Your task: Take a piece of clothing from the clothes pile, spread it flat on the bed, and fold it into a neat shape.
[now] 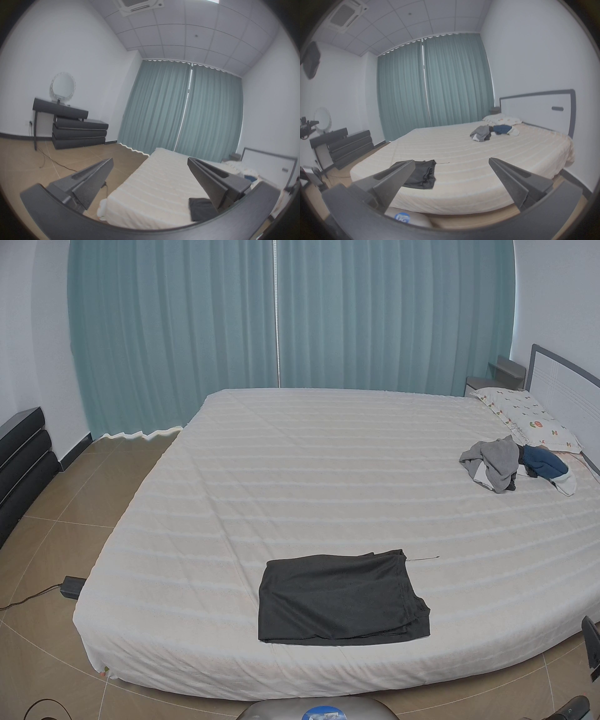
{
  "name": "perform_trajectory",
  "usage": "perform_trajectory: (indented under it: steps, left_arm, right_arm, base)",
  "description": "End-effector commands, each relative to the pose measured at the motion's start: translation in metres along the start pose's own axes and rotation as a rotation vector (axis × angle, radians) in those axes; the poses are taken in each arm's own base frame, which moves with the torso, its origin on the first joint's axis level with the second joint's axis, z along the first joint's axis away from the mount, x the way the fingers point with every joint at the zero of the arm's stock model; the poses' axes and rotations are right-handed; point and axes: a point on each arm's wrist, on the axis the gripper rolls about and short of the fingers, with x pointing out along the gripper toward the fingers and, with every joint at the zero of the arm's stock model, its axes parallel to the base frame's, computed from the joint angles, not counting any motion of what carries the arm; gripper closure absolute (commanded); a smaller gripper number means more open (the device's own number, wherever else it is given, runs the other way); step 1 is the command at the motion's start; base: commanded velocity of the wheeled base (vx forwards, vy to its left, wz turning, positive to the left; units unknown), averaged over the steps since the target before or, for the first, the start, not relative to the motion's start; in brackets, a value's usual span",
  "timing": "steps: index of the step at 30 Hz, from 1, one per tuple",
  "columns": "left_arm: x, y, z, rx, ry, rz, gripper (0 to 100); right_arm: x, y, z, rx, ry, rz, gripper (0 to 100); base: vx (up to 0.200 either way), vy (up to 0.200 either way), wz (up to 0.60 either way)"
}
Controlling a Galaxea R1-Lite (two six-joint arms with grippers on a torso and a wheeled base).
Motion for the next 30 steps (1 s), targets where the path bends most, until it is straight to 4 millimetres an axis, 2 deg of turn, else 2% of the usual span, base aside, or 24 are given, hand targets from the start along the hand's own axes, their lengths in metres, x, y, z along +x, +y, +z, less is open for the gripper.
perform_trajectory:
  steps: [1,6,7,13,15,21,24,26,30]
  left_arm:
    - [-0.019,0.016,-0.057,0.092,-0.046,0.023,0]
    - [-0.001,0.018,-0.087,0.115,-0.085,0.013,0]
    - [0.005,0.02,-0.104,0.162,-0.082,0.014,0]
    - [0.006,0.021,-0.112,0.197,-0.024,-0.016,0]
    - [0.006,0.021,-0.119,0.225,0.052,-0.073,0]
    - [0.005,0.018,-0.123,0.21,0.109,-0.238,0]
    - [0.005,0.018,-0.125,0.227,0.134,-0.256,0]
    - [0.005,0.018,-0.126,0.242,0.135,-0.267,0]
    - [0.005,0.018,-0.126,0.256,0.135,-0.271,0]
  right_arm:
    - [0.001,-0.003,-0.044,-0.127,-0.127,-0.037,0]
    - [0.002,-0.003,-0.046,-0.136,-0.143,-0.048,0]
    - [0.003,-0.003,-0.048,-0.138,-0.12,-0.043,0]
    - [0.003,-0.003,-0.05,-0.141,-0.102,-0.033,0]
    - [0.003,-0.003,-0.05,-0.146,-0.102,-0.033,0]
    - [0.003,-0.003,-0.05,-0.148,-0.094,-0.025,0]
    - [0.003,-0.003,-0.052,-0.105,-0.078,-0.006,0]
    - [0.003,-0.002,-0.059,-0.068,0.0,0.043,0]
    - [0.003,-0.002,-0.058,-0.078,-0.016,0.051,0]
  base:
    - [0.0,0.0,0.0]
    - [0.0,0.0,0.0]
    - [0.0,0.0,0.0]
    - [0.0,0.0,0.0]
    - [0.0,0.0,0.0]
    - [0.0,0.0,0.0]
    - [0.0,0.0,0.0]
    - [0.0,0.0,0.0]
    - [0.0,0.0,0.0]
